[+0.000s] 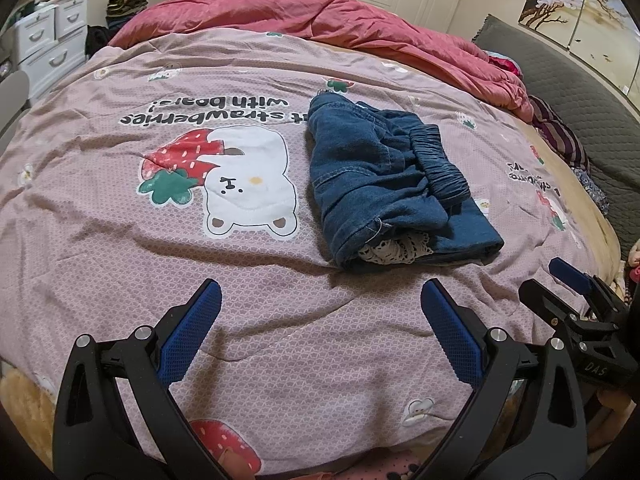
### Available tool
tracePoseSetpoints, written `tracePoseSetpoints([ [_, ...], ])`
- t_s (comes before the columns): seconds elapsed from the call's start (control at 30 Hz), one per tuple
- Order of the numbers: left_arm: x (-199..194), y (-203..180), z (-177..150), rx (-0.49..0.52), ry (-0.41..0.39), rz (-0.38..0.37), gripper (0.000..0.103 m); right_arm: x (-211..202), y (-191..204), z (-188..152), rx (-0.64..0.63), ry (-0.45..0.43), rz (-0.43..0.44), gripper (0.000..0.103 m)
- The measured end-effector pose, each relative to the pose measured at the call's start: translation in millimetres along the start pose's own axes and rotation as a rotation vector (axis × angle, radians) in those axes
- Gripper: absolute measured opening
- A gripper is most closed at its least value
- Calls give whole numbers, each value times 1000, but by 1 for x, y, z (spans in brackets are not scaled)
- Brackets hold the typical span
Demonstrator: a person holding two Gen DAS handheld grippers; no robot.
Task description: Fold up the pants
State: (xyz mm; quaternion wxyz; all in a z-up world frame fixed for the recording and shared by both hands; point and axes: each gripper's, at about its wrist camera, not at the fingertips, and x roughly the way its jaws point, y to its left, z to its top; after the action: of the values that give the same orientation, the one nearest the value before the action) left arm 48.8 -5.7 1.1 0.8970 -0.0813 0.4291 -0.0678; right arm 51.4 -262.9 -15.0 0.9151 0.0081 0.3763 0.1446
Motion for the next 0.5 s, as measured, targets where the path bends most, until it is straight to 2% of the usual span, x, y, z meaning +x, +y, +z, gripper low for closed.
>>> tracePoseSetpoints([
  [0.5, -3, 2, 2, -11, 2, 9, 94, 3, -2, 0, 10, 18, -17, 99],
])
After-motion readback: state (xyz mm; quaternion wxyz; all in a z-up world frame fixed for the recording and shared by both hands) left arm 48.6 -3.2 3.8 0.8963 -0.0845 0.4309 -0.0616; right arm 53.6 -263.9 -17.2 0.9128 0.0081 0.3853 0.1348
